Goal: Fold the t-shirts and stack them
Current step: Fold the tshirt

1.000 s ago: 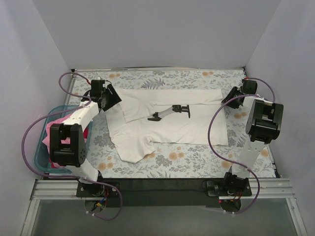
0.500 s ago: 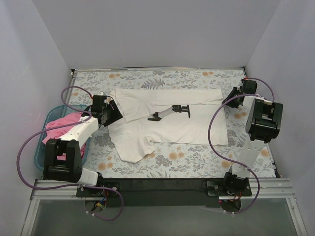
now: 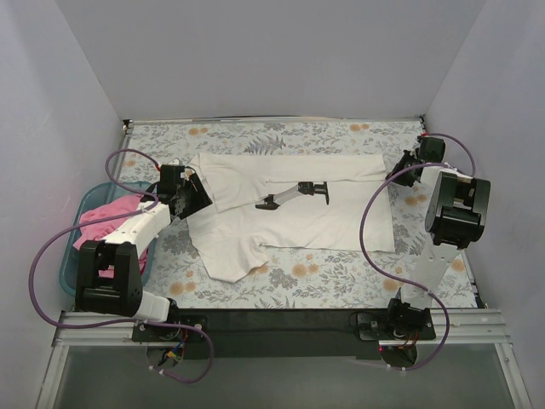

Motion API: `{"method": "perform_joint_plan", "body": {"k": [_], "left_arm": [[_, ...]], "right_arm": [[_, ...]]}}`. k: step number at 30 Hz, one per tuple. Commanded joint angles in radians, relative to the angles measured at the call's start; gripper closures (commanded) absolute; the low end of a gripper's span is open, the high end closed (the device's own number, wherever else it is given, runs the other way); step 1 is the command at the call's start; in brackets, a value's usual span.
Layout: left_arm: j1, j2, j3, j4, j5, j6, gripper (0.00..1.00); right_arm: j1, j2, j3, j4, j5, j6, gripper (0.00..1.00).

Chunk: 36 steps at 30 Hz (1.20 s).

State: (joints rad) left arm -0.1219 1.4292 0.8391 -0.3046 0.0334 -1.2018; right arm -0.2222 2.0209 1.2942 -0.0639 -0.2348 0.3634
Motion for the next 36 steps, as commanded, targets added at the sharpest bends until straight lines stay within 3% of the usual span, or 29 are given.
{"method": "perform_joint_plan", "body": {"k": [1,21,23,29,32,36], "left_arm": [[-0.004,-0.042,0.009,0.019,-0.013,0.013,0.46],[-0.004,-0.046,0.009,0.019,-0.017,0.018,0.46],[-0.004,-0.044,0.009,0.018,-0.017,0.018,0.46],[-0.004,-0.041,0.011,0.019,-0.015,0.019,0.46],[-0.004,-0.042,0.011,0.019,-0.013,0.019,0.46],[-0.004,-0.038,0.011,0.019,-0.010,0.019,0.46]], "right_arm": [[-0.002,-0.083,0.020,-0.017,0.018,-0.015,0.99],[-0.002,-0.065,0.007,-0.126,0.012,-0.014,0.99],[-0.002,-0.062,0.008,-0.132,0.011,-0.020,0.96],[-0.002,-0.082,-0.004,-0.154,0.075,-0.040,0.72],[0.000,-0.097,0.002,-0.154,0.065,-0.060,0.66],[0.010,-0.110,0.036,-0.139,0.006,-0.075,0.65]]}}
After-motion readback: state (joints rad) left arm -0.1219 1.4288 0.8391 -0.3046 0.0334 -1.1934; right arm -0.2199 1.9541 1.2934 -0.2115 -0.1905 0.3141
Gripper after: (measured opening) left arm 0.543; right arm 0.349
